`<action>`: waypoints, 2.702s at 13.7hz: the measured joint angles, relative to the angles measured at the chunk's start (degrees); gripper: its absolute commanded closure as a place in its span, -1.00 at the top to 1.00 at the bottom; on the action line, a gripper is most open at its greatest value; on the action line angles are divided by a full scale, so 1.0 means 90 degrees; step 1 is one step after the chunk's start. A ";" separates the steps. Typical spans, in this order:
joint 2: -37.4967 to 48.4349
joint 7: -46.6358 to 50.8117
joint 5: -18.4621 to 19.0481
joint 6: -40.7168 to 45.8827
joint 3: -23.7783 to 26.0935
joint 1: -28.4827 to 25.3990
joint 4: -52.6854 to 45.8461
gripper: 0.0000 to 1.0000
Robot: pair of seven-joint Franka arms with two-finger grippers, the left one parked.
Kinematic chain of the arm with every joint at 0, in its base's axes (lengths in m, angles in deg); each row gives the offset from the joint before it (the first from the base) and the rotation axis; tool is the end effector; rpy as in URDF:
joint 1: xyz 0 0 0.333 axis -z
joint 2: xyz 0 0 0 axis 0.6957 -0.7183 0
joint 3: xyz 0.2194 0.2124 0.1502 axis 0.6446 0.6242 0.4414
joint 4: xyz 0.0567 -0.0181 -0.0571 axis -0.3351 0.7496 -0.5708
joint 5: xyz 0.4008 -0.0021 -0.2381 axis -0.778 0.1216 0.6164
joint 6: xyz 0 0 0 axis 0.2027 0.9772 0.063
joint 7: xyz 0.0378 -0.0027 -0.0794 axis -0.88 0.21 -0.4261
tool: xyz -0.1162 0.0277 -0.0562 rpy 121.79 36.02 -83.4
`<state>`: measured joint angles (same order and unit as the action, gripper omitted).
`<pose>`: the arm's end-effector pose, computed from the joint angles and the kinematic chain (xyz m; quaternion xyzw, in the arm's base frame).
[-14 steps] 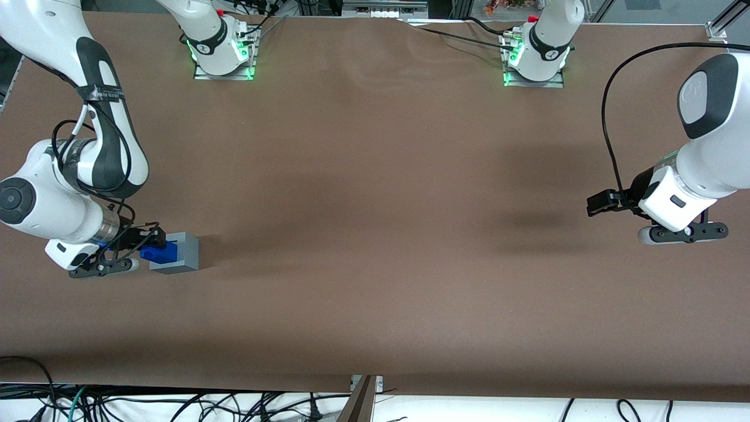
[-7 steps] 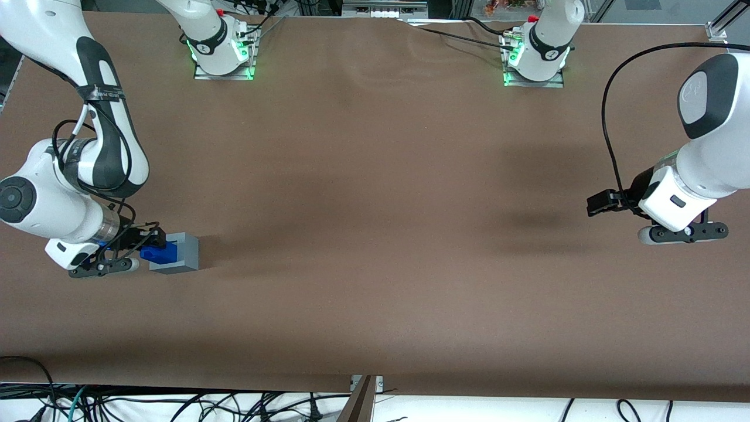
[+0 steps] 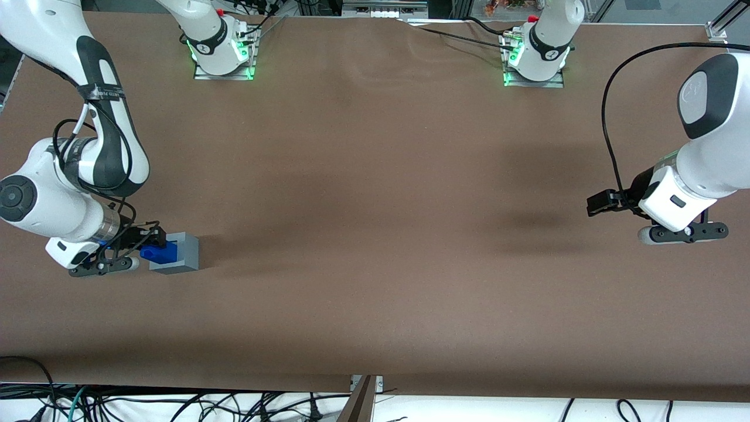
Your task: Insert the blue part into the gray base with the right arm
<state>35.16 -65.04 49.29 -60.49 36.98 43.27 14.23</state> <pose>0.7494 -0.0178 0.2717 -0.9968 -0.0802 0.0007 0.0023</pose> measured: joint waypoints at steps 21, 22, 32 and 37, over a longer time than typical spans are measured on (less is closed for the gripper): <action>0.0050 0.0280 0.0111 0.0234 -0.0035 -0.0002 0.0248 -0.61; 0.0049 0.0281 0.0111 0.0234 -0.0035 -0.0002 0.0247 -0.61; 0.0283 0.0298 0.0113 0.0299 -0.0035 -0.0002 0.0127 1.00; 0.1543 0.0618 0.0129 0.1917 0.0142 -0.0007 -0.0110 1.00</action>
<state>49.05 -59.48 50.44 -43.23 38.25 43.21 13.24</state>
